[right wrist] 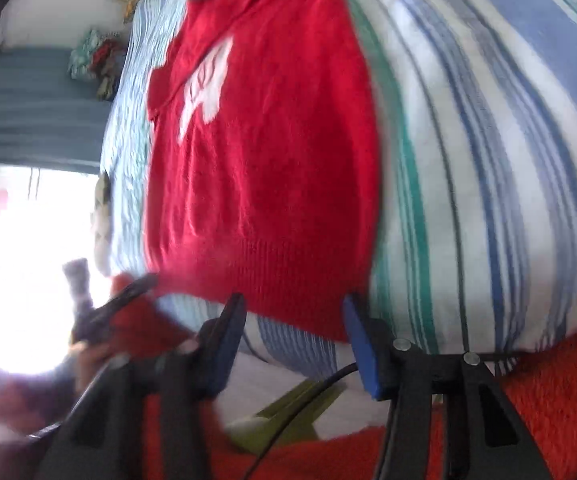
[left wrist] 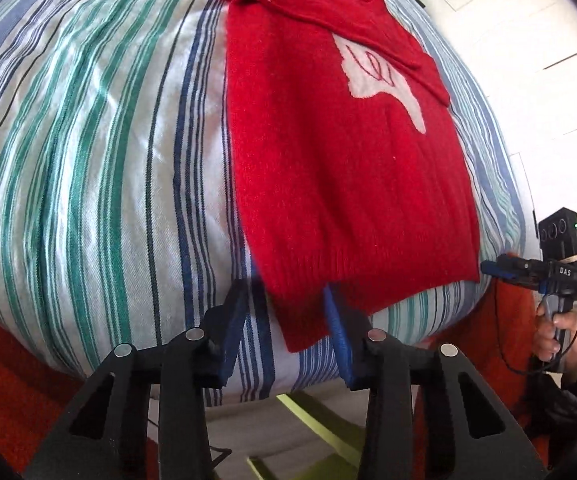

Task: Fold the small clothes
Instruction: 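Move both tools to the sweater hem and grasp it with both grippers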

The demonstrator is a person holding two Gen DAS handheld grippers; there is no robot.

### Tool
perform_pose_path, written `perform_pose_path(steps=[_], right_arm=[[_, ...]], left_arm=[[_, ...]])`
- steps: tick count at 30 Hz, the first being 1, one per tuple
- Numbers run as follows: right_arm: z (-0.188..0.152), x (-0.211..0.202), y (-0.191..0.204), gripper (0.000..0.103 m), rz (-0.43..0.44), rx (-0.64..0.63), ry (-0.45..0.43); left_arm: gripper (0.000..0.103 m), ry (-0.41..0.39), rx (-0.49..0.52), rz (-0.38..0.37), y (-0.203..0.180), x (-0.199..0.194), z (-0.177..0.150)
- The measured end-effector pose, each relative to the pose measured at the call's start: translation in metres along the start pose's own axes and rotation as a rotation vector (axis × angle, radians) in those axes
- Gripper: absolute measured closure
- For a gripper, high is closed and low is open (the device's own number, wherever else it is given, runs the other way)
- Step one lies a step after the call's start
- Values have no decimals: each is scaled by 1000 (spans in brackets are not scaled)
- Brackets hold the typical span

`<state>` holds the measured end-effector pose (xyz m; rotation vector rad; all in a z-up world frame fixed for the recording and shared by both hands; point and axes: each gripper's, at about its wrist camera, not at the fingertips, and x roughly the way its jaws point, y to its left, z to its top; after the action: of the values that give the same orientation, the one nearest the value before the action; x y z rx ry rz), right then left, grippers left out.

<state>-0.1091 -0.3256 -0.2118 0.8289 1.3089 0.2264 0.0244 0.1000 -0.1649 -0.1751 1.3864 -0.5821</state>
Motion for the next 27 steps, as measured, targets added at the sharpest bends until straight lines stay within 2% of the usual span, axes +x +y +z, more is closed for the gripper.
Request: perform_pose_path(steps=[2,4,8,9,10,11,12,15,17,20,24,27], right_arm=[[-5,-15,-4,49,-21,0,-49],[-3,-16,-11,49,-31,13,-61],[2,6,-19,50,6,30,-2],[3,13,-22,57,41,43,21],[3,22,-23,81,76,55,51],[3,26,-24,95,78,65,66],[2,26,-23,96,84,73,60],[1,8,-15,97,98,48,-20],[1,-13,-8,97,114,31,-87],[11,-41,4,97,115,-6,-185],[50,-64,19,97,130,-34,-322],[92,-71,30,97,141,-40,-415]], left_arm=[[56,-1,-4,-4,2,2,0],[55,5,-10,-1,3,6,2],[53,20,0,5,-1,13,5],[58,26,9,10,-2,14,5],[68,28,18,19,-4,15,5],[94,30,14,12,-3,14,6],[98,29,-5,-14,-1,13,6],[100,-9,-75,-78,8,0,9],[100,-54,-125,-149,11,-13,16],[100,-147,-169,-228,12,-37,42],[100,-256,-215,-281,12,-57,102],[101,-322,-213,-267,4,-56,161]])
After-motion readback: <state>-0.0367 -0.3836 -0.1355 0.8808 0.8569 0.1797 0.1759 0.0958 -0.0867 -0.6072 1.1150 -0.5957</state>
